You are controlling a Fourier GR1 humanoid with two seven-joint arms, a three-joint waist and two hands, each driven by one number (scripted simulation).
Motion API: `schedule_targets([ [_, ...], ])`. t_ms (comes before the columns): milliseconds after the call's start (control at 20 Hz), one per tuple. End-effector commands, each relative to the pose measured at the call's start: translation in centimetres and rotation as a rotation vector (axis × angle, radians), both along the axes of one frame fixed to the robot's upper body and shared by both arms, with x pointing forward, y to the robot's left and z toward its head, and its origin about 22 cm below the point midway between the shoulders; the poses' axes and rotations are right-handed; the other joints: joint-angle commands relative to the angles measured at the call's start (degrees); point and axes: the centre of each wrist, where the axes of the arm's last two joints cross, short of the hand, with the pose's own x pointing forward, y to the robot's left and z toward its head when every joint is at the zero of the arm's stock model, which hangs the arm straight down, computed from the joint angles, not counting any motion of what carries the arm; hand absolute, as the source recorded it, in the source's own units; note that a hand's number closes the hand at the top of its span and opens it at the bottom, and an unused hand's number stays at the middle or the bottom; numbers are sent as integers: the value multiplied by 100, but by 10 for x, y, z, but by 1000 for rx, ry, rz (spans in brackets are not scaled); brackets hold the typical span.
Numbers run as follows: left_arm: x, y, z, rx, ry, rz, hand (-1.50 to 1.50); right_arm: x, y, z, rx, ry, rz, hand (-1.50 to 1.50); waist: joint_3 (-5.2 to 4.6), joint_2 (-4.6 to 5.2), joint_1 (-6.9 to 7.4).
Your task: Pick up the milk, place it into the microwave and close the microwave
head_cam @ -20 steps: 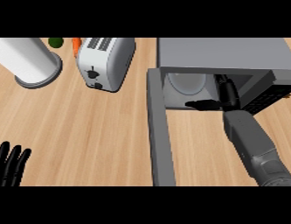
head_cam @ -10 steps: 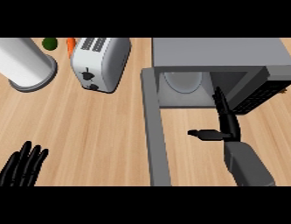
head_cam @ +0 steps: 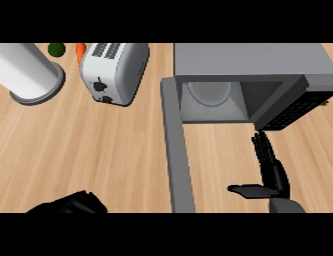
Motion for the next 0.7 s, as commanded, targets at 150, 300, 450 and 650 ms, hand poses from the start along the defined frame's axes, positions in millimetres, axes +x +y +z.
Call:
schedule_targets([
  [150,26,-12,-28,33,50,-93,150,-48,-24,5,37,-58,5,-150,0,11,19],
  [300,46,-31,-12,77,36,-124,150,-63,-30,21,48,-45,20,-150,-1,12,-10],
  [450,67,-35,-12,97,68,-225,150,-76,-31,22,27,-70,-13,-150,0,22,-20],
  [650,65,-69,-17,162,136,-350,150,-117,-62,26,29,-44,-21,-150,2,17,-44],
])
